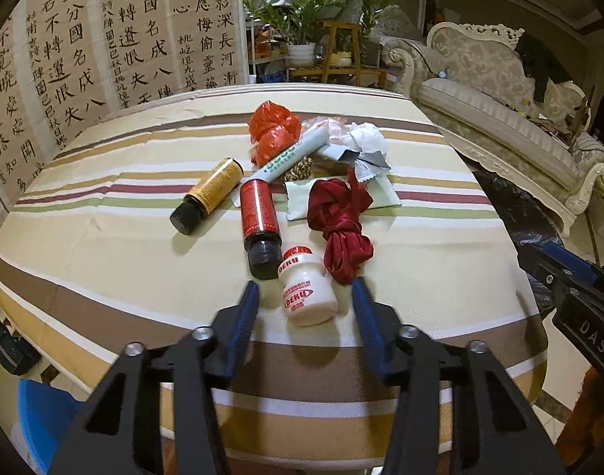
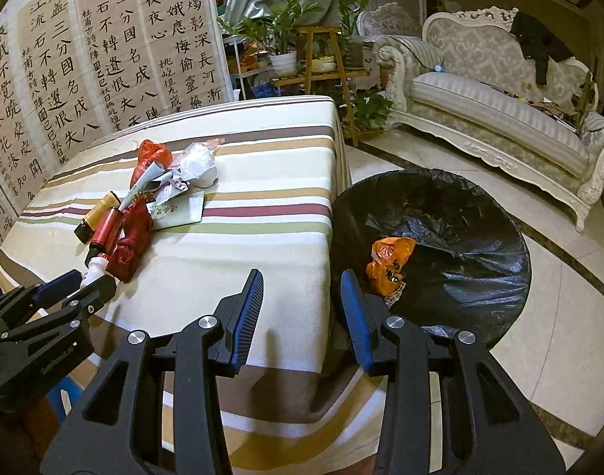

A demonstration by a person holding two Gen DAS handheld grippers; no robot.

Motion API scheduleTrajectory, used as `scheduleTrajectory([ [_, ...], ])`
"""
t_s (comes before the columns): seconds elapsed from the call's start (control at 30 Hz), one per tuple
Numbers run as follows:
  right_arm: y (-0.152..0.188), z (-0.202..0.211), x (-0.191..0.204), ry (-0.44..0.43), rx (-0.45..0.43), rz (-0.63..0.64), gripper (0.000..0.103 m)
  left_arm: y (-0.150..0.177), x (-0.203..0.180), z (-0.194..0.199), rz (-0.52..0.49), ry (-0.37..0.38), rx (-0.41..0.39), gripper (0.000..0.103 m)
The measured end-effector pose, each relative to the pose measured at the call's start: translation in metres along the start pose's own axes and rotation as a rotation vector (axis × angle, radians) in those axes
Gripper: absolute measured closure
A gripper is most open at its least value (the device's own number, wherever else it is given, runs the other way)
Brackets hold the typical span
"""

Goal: Collect trash
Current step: 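Grasp the white yogurt bottle with the left gripper while the right grasps the red ribbon bow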

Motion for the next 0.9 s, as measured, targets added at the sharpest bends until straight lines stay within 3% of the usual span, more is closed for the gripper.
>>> scheduleTrajectory([
  [0.13, 0.0, -0.001, 0.003, 0.0, 0.003, 0.005, 0.063, 0.003, 0.003, -0.003, 0.001, 0.017, 0.01, 0.075],
  [0.57, -0.006, -0.006, 0.024, -0.016, 0.014, 0.041, 0.063, -0.006, 0.018, 0.018, 0.014, 0.02, -0.055, 0.075],
  [0.9, -0.026, -0.02, 0.081, -0.081, 0.022, 0.133, 0.063, -0.017, 0.065, 0.013, 0.078, -0.03, -0.067, 0.075],
])
Point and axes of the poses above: each gripper's, at about its wrist camera, not at the fingertips, and z roughly against the way its jaws point, x to its left, y to its underside, the point moved 6 cm from there along -z, roughly the way its jaws point, and after that the axes turned 6 degrees about z, right-handed, at the moved point
